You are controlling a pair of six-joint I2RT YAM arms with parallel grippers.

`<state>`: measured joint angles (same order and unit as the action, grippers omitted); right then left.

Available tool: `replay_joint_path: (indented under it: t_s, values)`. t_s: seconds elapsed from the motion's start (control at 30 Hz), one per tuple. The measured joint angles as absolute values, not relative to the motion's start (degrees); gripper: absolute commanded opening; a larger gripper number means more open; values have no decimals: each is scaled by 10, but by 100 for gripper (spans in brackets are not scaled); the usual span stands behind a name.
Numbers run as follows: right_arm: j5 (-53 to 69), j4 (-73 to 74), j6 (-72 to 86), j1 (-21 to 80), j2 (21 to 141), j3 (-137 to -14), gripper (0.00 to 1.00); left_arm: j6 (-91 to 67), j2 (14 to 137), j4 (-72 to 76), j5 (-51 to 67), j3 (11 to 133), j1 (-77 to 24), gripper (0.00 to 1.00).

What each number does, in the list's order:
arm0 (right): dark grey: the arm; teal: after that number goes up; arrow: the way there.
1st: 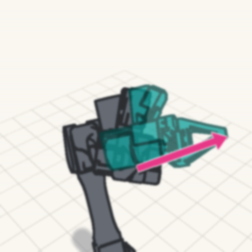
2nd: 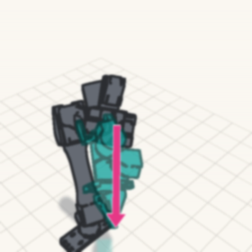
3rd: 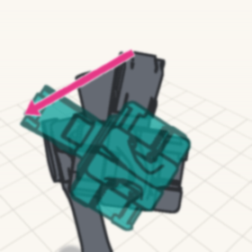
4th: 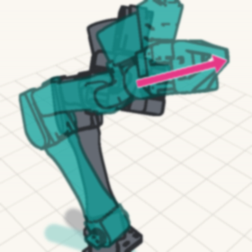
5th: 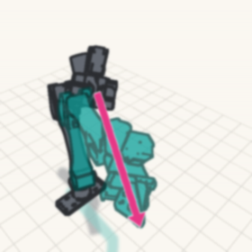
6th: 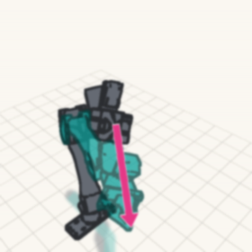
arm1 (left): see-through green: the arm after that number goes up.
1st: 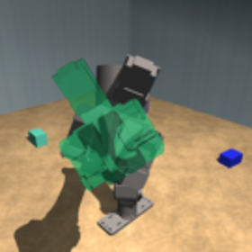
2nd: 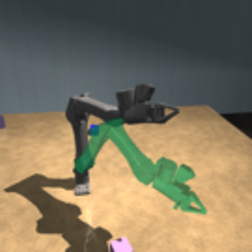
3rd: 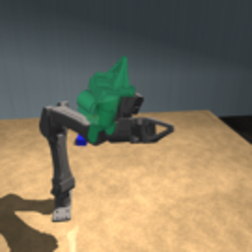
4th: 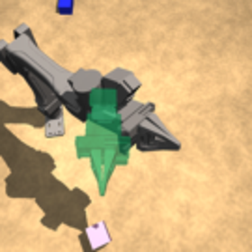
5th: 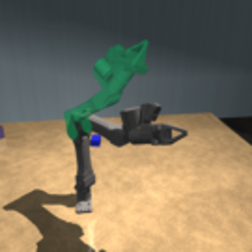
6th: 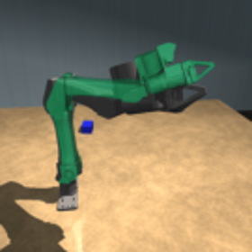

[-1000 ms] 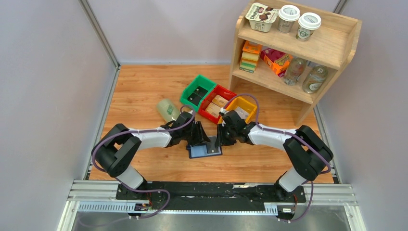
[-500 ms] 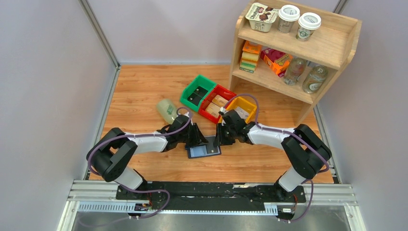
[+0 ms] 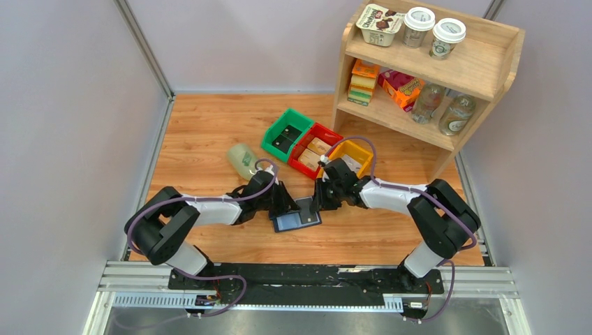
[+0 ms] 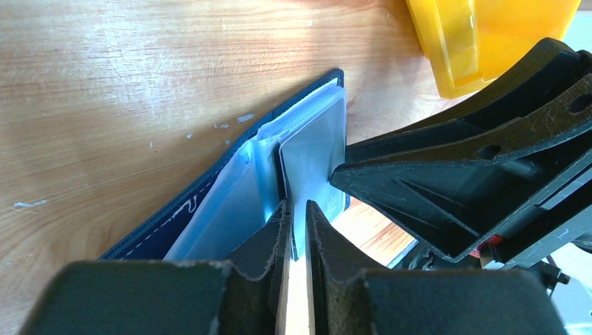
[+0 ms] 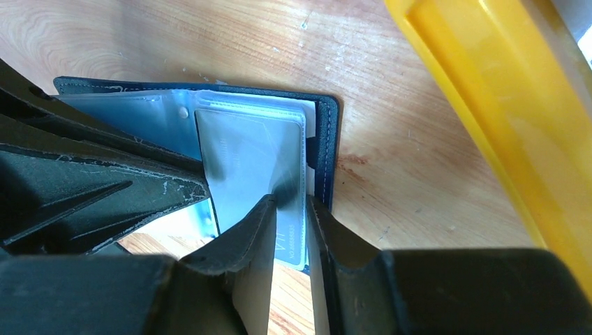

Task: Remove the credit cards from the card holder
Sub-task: Remove the credit card from the card holder.

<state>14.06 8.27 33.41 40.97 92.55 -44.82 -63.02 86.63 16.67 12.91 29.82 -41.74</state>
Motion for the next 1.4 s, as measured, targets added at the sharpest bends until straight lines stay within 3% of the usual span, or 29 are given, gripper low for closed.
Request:
replay_joint_path:
  t_s: [0.13, 0.33, 0.5, 0.77, 0.87, 1.0, 1.1, 1.4]
  values:
    - [148, 81, 335, 407, 927, -448, 22, -624, 861, 165, 119, 296, -420, 0]
    - [159, 63, 341, 407, 935, -448, 9, -609, 830, 131, 93, 293, -426, 0]
    - [166, 53, 345, 412, 938, -449, 6, -603, 802, 100, 80, 275, -435, 0]
    - [166, 63, 344, 419, 938, -454, 6, -602, 756, 53, 48, 261, -439, 19]
    - [166, 66, 343, 419, 938, -455, 6, -603, 738, 27, 31, 253, -439, 22]
    - [166, 72, 341, 420, 938, -458, 10, -602, 725, -4, 19, 253, -439, 25]
    - [166, 78, 337, 420, 938, -460, 23, -605, 724, -18, 14, 253, -439, 10]
    - [152, 126, 327, 432, 932, -483, 33, -606, 725, -27, 11, 253, -439, 7]
